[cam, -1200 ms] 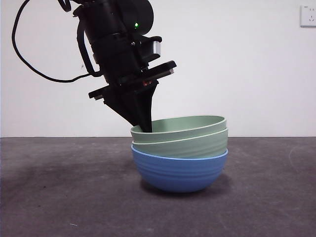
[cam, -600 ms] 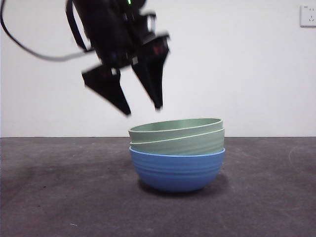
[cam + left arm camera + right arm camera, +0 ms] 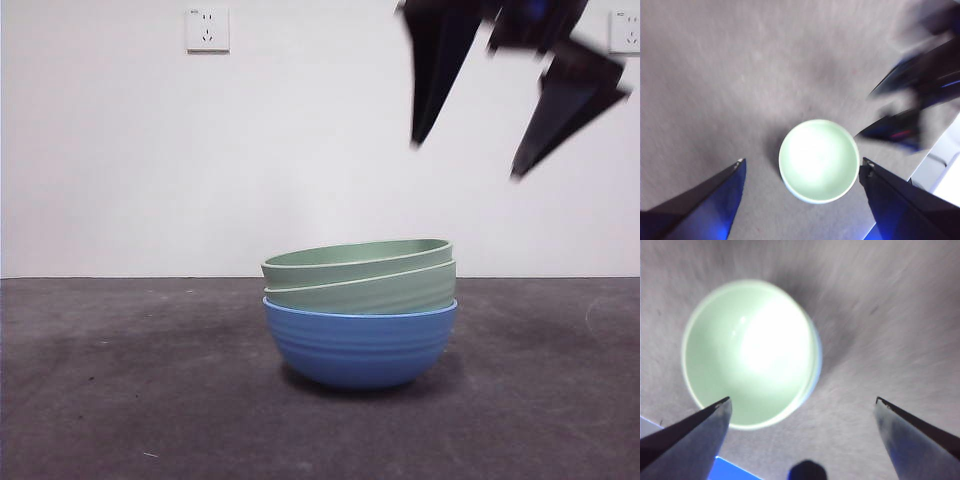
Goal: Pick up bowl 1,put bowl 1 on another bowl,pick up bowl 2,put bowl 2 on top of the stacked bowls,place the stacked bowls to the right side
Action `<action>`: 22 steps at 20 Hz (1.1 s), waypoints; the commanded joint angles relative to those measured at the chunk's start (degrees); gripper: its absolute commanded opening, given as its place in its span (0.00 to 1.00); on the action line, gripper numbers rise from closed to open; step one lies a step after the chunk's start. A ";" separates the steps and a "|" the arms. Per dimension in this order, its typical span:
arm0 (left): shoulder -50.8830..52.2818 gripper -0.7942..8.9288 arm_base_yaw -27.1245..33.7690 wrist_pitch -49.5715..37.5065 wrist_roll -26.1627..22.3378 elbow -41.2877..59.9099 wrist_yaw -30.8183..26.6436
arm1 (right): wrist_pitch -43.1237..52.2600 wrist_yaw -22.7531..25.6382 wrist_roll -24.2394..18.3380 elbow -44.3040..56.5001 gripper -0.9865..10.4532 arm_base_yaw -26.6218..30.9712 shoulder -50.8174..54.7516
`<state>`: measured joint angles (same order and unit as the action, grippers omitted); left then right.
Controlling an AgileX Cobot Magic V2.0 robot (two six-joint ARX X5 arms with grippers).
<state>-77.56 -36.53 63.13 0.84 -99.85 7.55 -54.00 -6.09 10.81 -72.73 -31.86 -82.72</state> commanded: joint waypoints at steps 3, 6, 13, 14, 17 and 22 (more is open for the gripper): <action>3.37 0.47 0.15 1.42 -1.38 0.04 -0.24 | 3.13 -1.55 3.45 0.46 0.50 -0.04 -8.94; 3.89 0.47 0.15 2.86 -2.45 0.04 -1.97 | 3.23 -2.60 4.17 0.46 0.50 -0.04 -14.05; 3.89 0.47 0.13 3.34 -2.60 0.04 -3.28 | 5.38 -4.50 5.27 0.46 0.37 -0.17 -18.97; 3.89 0.47 0.15 3.32 -2.60 0.04 -3.30 | 5.55 -4.52 5.18 0.46 0.32 -0.15 -18.97; 3.89 0.47 0.13 3.32 -2.60 0.04 -3.28 | 5.55 -4.52 4.72 0.46 0.24 -0.04 -18.97; 3.89 0.47 0.15 3.32 -2.60 0.04 -3.28 | 5.55 -4.55 4.55 0.46 0.14 -0.04 -18.97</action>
<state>-73.69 -36.53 66.43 -1.08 -100.03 4.40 -48.56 -10.31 15.64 -72.73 -31.79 -101.25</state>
